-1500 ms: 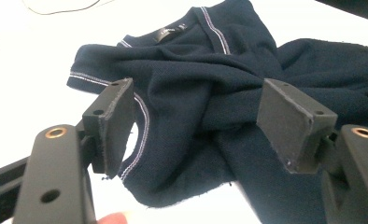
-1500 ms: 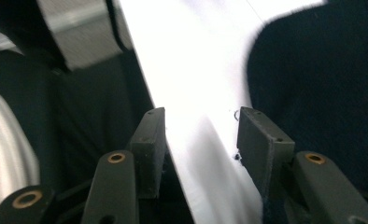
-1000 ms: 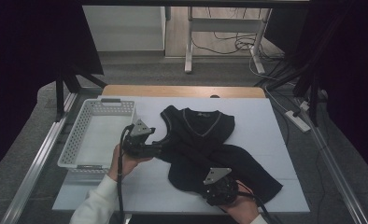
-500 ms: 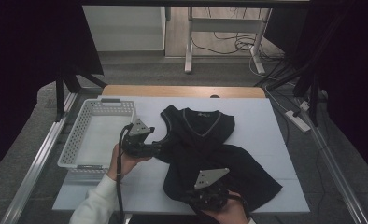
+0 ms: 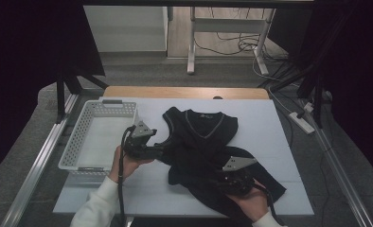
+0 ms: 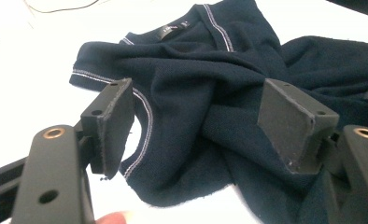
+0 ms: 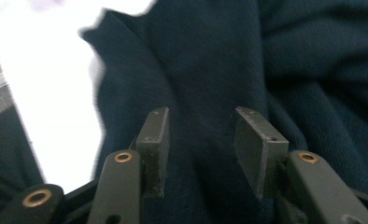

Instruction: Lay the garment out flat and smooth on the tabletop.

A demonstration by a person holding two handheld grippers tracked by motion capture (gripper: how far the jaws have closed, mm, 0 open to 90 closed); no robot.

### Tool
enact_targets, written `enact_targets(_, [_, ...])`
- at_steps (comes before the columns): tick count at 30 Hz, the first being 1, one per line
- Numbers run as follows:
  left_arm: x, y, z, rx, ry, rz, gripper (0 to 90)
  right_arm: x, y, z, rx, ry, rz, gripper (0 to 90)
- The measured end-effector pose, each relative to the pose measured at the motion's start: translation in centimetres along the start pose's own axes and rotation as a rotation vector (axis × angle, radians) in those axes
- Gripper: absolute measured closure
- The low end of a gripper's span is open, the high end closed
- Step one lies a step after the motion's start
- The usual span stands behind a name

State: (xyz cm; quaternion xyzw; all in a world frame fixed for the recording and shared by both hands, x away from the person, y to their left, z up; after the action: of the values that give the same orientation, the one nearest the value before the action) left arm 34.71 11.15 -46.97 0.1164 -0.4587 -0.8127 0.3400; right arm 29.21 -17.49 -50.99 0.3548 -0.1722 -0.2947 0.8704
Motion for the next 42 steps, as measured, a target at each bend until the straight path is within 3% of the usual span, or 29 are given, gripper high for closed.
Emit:
enact_targets(4, [0.0, 0.0, 0.0, 0.004, 0.002, 0.004, 27.7, -3.1, 1.1, 1.6, 0.037, 0.056, 0.090, 52.7])
enact_targets(7, [0.0, 0.0, 0.1, 0.003, 0.001, 0.000, 27.7, -4.3, 1.0, 0.7, -0.007, 0.056, 0.143, 47.7])
enact_targets(12, [0.2, 0.1, 0.0, 0.004, -0.001, -0.002, 27.7, -3.6, -0.3, -1.5, -0.094, 0.000, 0.171, 47.7])
enact_targets(13, [0.1, 0.0, 0.0, 0.002, -0.001, -0.002, 27.7, -3.4, -0.6, -1.8, -0.104, -0.005, 0.168, 50.5])
enact_targets(15, [0.1, 0.0, 0.0, 0.003, 0.000, -0.001, 27.8, -2.9, -0.9, -2.3, -0.119, 0.016, 0.153, 64.5])
enact_targets(17, [0.1, 0.0, 0.1, 0.006, 0.000, 0.000, 27.7, -2.6, -1.1, -2.3, -0.126, 0.053, 0.124, 77.5])
enact_targets(18, [0.1, 0.1, 0.1, 0.007, 0.001, 0.001, 27.7, -2.7, -1.0, -2.2, -0.123, 0.082, 0.104, 79.6])
enact_targets(20, [0.1, 0.1, 0.1, 0.009, 0.001, 0.001, 27.7, -3.3, -0.8, -1.8, -0.112, 0.106, 0.113, 81.1])
enact_targets(27, [0.1, 0.1, 0.2, 0.014, 0.000, 0.003, 27.5, -8.2, 0.2, -1.0, -0.086, 0.289, 0.130, 83.3])
enact_targets(29, [0.1, 0.1, 0.3, 0.011, 0.000, 0.000, 27.5, -9.7, 0.4, -1.2, -0.083, 0.380, 0.113, 83.5])
enact_targets(33, [0.0, 0.1, 0.3, 0.012, 0.000, 0.002, 27.5, -12.4, 1.1, -1.7, -0.076, 0.410, 0.184, 83.6])
enact_targets(35, [0.0, 0.1, 0.3, 0.010, 0.000, 0.001, 27.4, -12.6, 1.1, -2.0, -0.074, 0.398, 0.191, 80.7])
enact_targets(37, [0.0, 0.1, 0.3, 0.012, 0.000, 0.002, 27.3, -12.2, 1.1, -2.3, -0.054, 0.400, 0.155, 61.3])
enact_targets(39, [-0.1, 0.1, 0.3, 0.013, 0.000, 0.003, 27.3, -11.5, 1.2, -1.9, -0.017, 0.374, 0.134, 48.3])
enact_targets(42, [-0.1, 0.1, 0.4, 0.014, 0.001, 0.007, 27.3, -9.7, 1.7, -0.6, 0.046, 0.321, 0.088, 41.5])
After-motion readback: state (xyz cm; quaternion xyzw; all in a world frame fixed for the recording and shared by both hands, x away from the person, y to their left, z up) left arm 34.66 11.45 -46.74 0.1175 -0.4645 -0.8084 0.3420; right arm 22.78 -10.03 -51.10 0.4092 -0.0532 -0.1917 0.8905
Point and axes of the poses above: each handheld gripper's, and its own axes: z roughly backward along the jaws, y roughly out of its top, x roughly to its right, the point moved 4 cm from there along -z, roughly forward along the jaws, and after that the axes turned 9 degrees about -y, right-handed, at the moved point
